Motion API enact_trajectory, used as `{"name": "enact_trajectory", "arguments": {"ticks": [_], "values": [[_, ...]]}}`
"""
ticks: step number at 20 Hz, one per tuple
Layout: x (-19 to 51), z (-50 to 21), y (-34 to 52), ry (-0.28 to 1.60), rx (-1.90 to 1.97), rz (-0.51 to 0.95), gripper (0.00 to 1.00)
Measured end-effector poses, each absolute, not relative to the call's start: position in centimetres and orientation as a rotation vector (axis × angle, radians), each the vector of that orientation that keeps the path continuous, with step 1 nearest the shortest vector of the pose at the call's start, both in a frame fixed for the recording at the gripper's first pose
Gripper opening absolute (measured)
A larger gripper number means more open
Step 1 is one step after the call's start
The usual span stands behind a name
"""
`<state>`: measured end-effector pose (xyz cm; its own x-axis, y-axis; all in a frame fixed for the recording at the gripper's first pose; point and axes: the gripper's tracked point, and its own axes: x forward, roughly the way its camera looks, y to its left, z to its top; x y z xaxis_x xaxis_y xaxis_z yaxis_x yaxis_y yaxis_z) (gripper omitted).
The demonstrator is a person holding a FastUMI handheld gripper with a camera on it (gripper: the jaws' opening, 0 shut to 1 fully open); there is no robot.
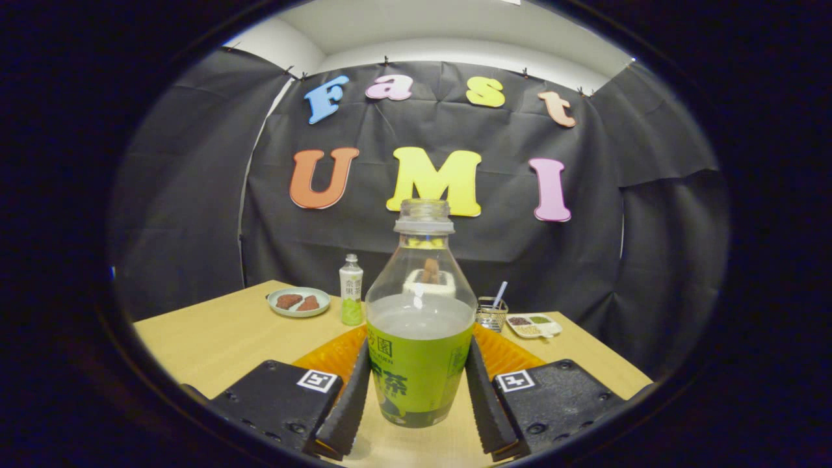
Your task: Take the bottle from table, then pour the juice into the cup, finally place the bottle on the coaster
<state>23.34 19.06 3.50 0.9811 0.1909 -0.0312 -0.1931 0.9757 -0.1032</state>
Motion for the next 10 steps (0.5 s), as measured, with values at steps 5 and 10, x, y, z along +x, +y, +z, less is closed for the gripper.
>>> {"name": "enact_trajectory", "arguments": {"ticks": [5,10], "values": [[26.8,-0.8,19.8,0.056,-0.092,0.216,0.75],[29.4,-2.5,20.2,0.063,-0.116,0.229,0.76]]}}
